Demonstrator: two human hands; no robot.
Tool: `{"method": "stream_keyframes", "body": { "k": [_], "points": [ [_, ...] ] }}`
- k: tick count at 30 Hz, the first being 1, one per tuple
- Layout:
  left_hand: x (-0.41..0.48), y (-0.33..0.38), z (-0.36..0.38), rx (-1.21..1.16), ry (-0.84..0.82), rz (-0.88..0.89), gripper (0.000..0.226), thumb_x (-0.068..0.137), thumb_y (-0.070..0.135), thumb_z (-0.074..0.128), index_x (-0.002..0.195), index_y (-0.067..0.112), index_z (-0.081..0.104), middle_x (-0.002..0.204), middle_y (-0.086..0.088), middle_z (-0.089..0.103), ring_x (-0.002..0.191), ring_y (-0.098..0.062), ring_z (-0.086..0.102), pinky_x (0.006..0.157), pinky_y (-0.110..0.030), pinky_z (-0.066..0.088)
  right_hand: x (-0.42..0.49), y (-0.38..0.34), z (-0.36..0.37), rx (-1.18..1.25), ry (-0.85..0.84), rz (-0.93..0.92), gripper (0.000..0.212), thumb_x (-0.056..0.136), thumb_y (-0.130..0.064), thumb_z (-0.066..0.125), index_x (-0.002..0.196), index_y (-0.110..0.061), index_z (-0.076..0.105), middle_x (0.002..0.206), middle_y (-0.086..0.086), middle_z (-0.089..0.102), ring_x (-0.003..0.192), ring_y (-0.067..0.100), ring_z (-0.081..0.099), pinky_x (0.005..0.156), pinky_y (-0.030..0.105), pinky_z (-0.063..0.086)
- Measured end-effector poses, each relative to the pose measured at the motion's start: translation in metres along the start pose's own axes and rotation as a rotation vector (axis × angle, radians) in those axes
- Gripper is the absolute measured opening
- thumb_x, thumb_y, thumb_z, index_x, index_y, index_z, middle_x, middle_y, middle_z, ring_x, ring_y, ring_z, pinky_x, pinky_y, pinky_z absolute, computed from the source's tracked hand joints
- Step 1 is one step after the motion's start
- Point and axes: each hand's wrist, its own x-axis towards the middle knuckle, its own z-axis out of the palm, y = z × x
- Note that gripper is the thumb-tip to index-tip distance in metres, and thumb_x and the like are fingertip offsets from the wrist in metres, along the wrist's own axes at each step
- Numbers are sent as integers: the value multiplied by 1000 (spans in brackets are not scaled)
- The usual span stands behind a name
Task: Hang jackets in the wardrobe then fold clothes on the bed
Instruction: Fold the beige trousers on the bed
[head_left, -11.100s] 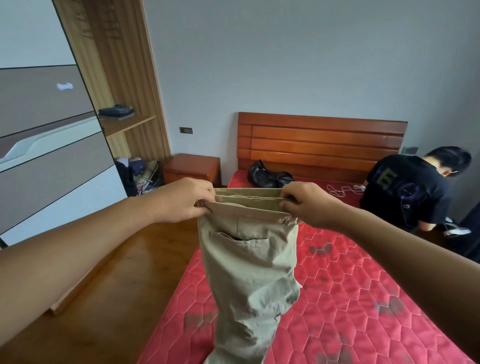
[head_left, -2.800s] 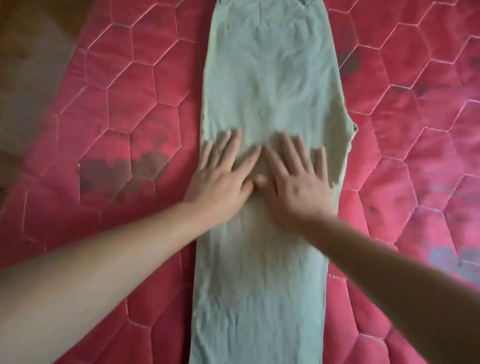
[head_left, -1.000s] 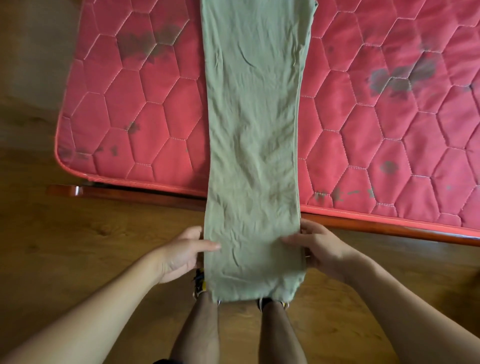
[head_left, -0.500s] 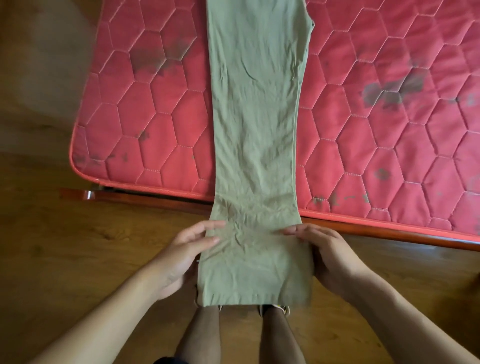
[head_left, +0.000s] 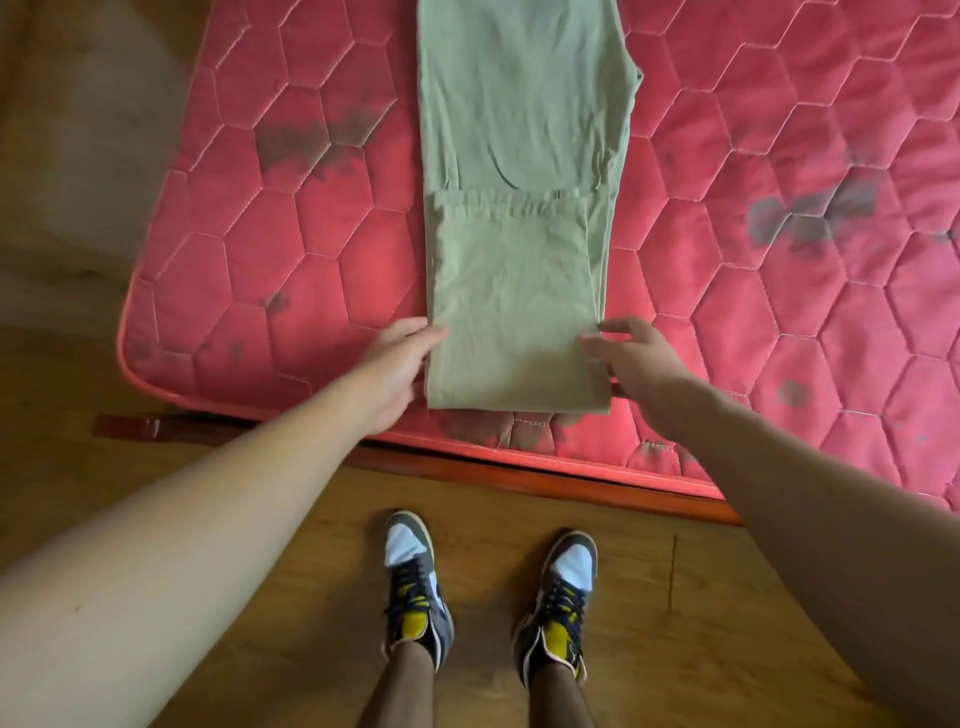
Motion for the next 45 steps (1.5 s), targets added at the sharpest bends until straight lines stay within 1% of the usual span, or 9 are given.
{"method": "stream_keyframes", "body": {
  "k": [4, 15, 21, 23, 27, 32, 37, 41, 45],
  "points": [
    [-1, -22, 4, 115, 39, 19, 37, 94, 18, 69, 128, 22, 54, 120, 2, 68, 110, -16, 66, 105, -43, 47, -9, 12, 6, -192, 123, -56, 46, 78, -41, 77, 112, -19, 56, 105, 2, 65, 94, 21, 68, 80, 49, 61],
    [-7, -15, -12, 47, -50, 96, 25, 92, 12, 64, 117, 14, 66, 115, -3, 75, 112, -19, 69, 111, -47, 42, -16, -9, 4, -32, -16, -192, 32, 83, -12, 79, 111, -15, 64, 100, 2, 75, 85, 14, 73, 61, 20, 53],
    [-2, -13, -11, -51, -70, 136, 33, 99, 7, 58, 131, 6, 54, 121, -10, 72, 112, -25, 69, 98, -42, 52, -30, -16, 12, -78, 27, -436, 55, 87, -5, 70, 128, -21, 38, 67, 2, 62, 51, 8, 53, 48, 23, 43],
    [-3, -23, -14, -20, -68, 63, 52, 95, 20, 66, 141, 7, 46, 127, -9, 69, 117, -26, 67, 103, -50, 49, -30, -3, 11, -68, -27, -299, 53, 88, -9, 73, 128, -19, 38, 79, 4, 66, 58, 9, 62, 50, 26, 49],
    [-2, -55, -20, 119, -26, -31, 29, 92, 26, 68, 119, 17, 62, 115, -6, 73, 111, -25, 69, 103, -50, 51, -29, 30, 16, -135, 17, 33, 39, 94, -21, 69, 123, -18, 43, 110, 10, 68, 83, 16, 70, 58, 27, 52],
    [-5, -52, -5, 391, 215, 104, 49, 89, 26, 65, 135, 23, 47, 105, 5, 62, 87, -14, 63, 75, -28, 52, -30, 32, 31, -416, 209, -234, 36, 94, -20, 60, 124, -19, 41, 93, 10, 64, 83, 30, 63, 63, 38, 48],
    [21, -42, 5, 1080, 394, 840, 64, 97, 27, 55, 155, 11, 32, 160, -22, 22, 149, -37, 25, 121, -43, 28, 2, 16, 49, -921, 333, -692, 62, 96, -39, 56, 151, -19, 37, 162, 20, 24, 150, 38, 21, 116, 52, 29],
    [55, -61, 6, 1483, 240, 726, 76, 102, 54, 32, 162, 18, 1, 167, -16, -17, 155, -34, -11, 126, -51, 3, 32, 22, 58, -1331, 142, -663, 78, 101, -68, 7, 161, -23, -12, 166, 9, -28, 152, 28, -29, 126, 53, -5],
    [52, -51, 4, 1509, 167, 642, 77, 103, 56, 29, 162, 19, -3, 165, -14, -25, 153, -34, -19, 126, -52, 1, 29, 15, 56, -1372, 62, -578, 79, 102, -68, 12, 159, -25, -21, 161, 7, -38, 148, 26, -37, 125, 54, -8]
  ]
}}
